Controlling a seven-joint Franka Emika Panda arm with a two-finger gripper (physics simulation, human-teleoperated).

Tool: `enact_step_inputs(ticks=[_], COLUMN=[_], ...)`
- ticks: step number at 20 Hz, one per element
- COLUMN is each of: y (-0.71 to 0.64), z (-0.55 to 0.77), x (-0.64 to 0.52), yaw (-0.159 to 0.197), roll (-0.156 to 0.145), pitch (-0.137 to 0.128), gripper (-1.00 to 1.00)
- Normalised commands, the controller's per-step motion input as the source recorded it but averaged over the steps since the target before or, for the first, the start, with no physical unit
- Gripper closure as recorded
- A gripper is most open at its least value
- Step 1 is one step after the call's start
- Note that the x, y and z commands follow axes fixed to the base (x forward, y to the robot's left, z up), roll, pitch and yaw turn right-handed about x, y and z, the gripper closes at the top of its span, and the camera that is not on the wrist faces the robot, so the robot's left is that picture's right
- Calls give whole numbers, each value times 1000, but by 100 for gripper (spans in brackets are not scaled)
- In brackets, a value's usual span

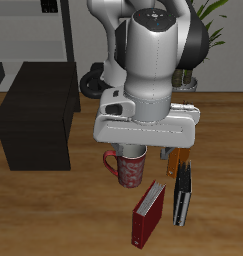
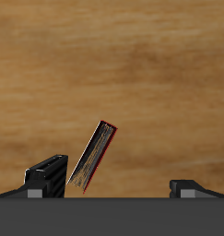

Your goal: Place the right red book flat on top of the shelf and place the orange book flat on top of the shelf

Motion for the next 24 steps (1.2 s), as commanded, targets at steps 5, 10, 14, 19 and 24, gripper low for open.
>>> enact_step_inputs(ticks=[5,10,14,19,24], y=[19,77,45,37,-3], z=[-317,-243,-220,-135,-195], x=[122,54,82,63,55], yaw=[-20,-22,-60,-41,-38], roll=[-7,0,17,7,7], pitch=[15,7,-6,-8,29], gripper=[-100,-100,-100,-100,-100])
